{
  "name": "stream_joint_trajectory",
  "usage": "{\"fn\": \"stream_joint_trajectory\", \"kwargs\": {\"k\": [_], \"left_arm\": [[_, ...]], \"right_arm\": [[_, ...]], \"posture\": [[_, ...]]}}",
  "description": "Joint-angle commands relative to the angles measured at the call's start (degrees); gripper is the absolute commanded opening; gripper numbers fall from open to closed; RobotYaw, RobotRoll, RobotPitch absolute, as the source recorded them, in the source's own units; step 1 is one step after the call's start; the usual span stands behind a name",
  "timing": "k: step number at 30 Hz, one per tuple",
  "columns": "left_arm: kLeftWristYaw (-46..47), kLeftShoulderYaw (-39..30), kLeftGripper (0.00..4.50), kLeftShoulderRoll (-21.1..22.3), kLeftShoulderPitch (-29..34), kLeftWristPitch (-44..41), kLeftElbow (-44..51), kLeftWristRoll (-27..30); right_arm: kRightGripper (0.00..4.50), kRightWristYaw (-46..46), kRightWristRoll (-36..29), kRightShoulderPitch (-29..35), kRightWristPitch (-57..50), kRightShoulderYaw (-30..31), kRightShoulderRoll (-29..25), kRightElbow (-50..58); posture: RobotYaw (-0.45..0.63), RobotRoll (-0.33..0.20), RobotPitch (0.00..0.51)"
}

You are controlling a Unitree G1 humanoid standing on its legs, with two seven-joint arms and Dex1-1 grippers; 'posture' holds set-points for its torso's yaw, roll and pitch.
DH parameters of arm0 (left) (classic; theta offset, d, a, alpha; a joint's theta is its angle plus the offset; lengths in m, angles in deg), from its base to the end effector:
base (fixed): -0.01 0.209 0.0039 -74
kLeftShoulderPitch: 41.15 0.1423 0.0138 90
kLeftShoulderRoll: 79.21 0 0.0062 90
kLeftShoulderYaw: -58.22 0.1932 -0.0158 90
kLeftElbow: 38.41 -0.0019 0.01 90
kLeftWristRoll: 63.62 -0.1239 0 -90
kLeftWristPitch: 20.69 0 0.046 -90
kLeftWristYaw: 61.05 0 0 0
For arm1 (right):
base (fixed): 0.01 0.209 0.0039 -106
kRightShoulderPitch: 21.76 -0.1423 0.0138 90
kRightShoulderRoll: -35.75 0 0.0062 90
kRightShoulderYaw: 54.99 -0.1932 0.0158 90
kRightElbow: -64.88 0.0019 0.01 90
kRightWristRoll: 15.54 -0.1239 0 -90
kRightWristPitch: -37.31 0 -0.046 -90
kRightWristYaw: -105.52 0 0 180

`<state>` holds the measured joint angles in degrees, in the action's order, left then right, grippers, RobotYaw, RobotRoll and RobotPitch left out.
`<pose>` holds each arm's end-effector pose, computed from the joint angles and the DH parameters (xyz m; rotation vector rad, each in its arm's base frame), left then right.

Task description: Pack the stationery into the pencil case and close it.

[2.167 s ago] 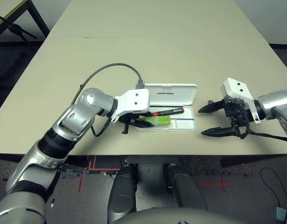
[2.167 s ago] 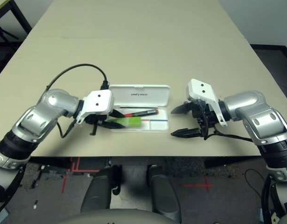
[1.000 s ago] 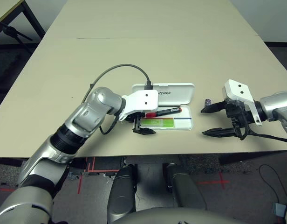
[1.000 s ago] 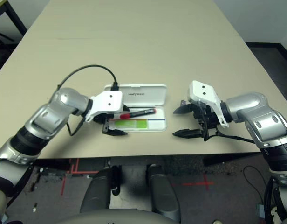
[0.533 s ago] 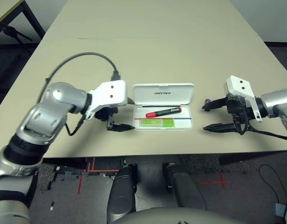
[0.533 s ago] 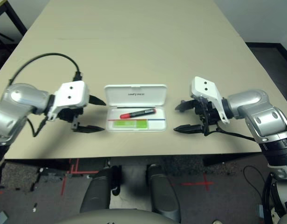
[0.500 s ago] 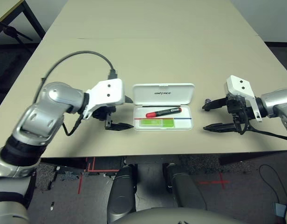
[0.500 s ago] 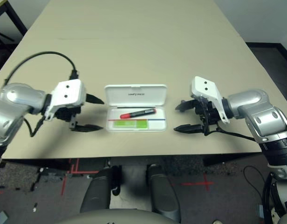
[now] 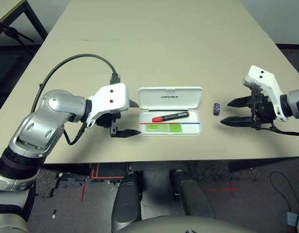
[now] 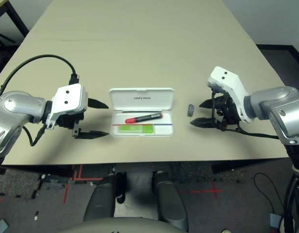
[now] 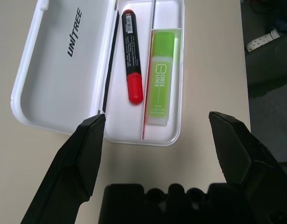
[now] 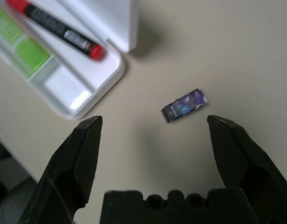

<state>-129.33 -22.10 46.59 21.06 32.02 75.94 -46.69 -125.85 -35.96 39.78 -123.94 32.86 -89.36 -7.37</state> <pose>0.2327 0.2208 0.2081 0.7011 0.3114 -1.2885 0.2325 -0.2677 0.2047 -0.2946 0.6291 0.6708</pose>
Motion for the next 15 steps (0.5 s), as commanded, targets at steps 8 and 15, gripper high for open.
{"fn": "stream_joint_trajectory", "kwargs": {"k": [8, 15], "left_arm": [[-0.84, 2.90, 4.47, -1.90, -0.89, 1.17, -0.82, 0.62], [-1.29, 4.66, 4.47, -3.03, -2.43, 1.99, -1.88, 0.18]], "right_arm": [[4.50, 27.28, 7.56, 2.97, -21.22, -11.74, 21.44, 13.38], [4.50, 37.25, 10.38, 4.93, -21.25, -12.30, 31.34, 16.77]], "posture": [[-0.06, 0.000, 0.225], [-0.08, 0.000, 0.225]]}}
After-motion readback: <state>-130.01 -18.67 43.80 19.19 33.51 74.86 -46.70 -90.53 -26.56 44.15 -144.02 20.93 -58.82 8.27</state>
